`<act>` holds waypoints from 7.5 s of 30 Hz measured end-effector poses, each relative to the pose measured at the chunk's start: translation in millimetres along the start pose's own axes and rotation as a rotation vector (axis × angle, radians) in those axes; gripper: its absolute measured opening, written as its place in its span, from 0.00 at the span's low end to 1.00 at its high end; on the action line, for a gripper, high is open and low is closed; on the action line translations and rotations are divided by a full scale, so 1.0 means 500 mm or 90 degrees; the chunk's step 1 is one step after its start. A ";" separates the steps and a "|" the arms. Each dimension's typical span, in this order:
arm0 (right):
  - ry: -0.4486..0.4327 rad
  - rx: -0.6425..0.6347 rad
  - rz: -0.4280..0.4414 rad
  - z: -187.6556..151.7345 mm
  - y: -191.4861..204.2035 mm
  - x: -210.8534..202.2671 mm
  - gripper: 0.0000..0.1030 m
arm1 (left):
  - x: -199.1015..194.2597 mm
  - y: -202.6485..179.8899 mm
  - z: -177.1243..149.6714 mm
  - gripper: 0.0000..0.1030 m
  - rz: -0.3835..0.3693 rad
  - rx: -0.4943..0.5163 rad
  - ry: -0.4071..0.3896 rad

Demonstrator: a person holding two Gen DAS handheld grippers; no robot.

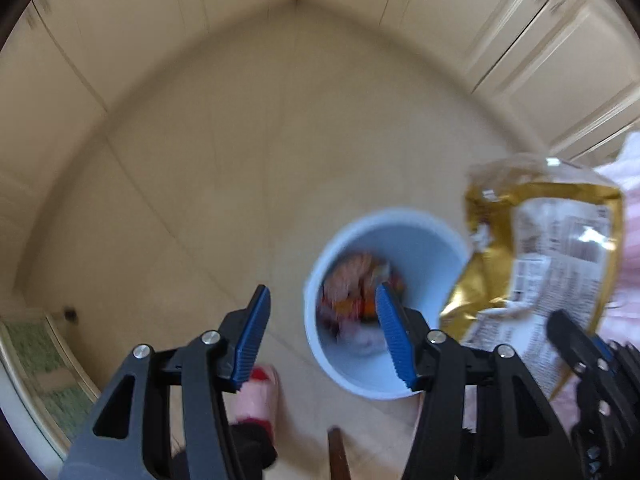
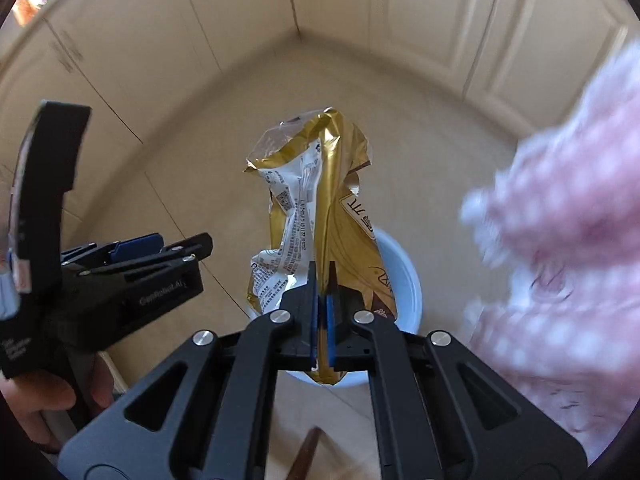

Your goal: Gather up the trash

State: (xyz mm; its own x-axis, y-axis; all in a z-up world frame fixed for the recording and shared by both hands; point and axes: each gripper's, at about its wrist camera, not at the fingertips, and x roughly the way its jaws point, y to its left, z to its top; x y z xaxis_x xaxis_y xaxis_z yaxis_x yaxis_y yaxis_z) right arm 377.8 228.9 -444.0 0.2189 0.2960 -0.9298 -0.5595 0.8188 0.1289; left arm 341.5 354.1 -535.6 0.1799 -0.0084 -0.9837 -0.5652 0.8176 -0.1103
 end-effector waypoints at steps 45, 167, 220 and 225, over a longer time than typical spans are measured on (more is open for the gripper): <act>0.032 0.003 -0.044 -0.065 -0.036 0.094 0.48 | 0.145 0.004 -0.076 0.27 0.032 -0.020 0.084; -0.660 0.016 -0.163 -0.631 -0.042 -1.134 0.90 | -1.155 -0.257 -0.821 0.86 -0.107 0.240 -0.732; -0.641 0.013 -0.153 -0.622 -0.057 -1.121 0.90 | -1.133 -0.240 -0.805 0.86 -0.097 0.237 -0.720; -0.639 0.016 -0.151 -0.620 -0.060 -1.120 0.90 | -1.130 -0.238 -0.803 0.86 -0.096 0.237 -0.718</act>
State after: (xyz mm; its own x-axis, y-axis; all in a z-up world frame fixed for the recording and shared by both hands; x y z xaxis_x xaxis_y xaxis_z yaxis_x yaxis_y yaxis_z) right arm 24.3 -113.8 -34.3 0.8941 0.3912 -0.2182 -0.4014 0.9159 -0.0026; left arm -16.4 30.2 -24.1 0.9342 0.2386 -0.2651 -0.2429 0.9699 0.0170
